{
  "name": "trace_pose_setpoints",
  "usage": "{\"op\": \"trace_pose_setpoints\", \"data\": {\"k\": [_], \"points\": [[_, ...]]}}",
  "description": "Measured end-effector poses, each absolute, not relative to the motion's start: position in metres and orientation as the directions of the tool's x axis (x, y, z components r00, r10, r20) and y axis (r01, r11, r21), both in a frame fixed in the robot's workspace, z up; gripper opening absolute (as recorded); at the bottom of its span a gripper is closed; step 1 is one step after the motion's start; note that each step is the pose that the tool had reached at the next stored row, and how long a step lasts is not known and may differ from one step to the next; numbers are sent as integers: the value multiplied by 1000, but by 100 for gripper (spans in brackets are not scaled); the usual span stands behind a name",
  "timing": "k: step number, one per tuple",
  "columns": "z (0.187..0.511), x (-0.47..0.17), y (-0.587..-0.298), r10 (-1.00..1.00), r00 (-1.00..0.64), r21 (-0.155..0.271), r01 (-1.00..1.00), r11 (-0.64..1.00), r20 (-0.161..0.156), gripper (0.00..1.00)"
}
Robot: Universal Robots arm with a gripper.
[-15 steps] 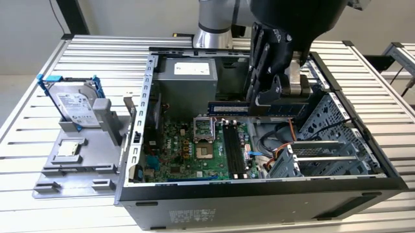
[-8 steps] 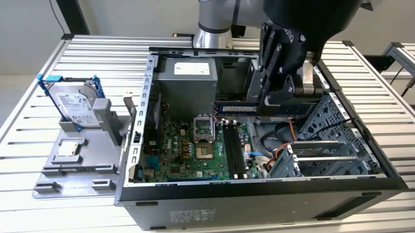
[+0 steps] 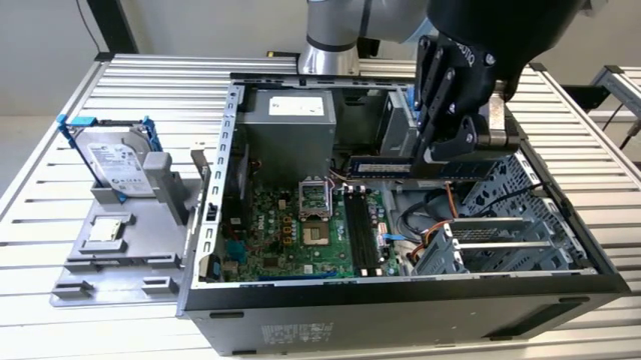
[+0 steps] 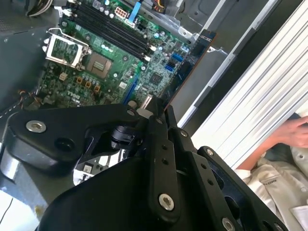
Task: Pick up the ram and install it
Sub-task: 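Pick up the ram and move it above insertion slot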
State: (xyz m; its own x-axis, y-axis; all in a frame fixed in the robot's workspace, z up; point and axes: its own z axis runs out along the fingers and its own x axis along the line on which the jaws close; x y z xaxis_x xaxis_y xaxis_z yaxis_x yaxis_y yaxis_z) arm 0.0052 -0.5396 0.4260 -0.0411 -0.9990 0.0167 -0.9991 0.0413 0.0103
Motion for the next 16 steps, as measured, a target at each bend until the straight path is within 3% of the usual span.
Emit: {"op": "trace_pose_setpoints", "data": {"k": [16], "points": [[426,29,-540,-999,-41,10,-999,41,17,0]]}}
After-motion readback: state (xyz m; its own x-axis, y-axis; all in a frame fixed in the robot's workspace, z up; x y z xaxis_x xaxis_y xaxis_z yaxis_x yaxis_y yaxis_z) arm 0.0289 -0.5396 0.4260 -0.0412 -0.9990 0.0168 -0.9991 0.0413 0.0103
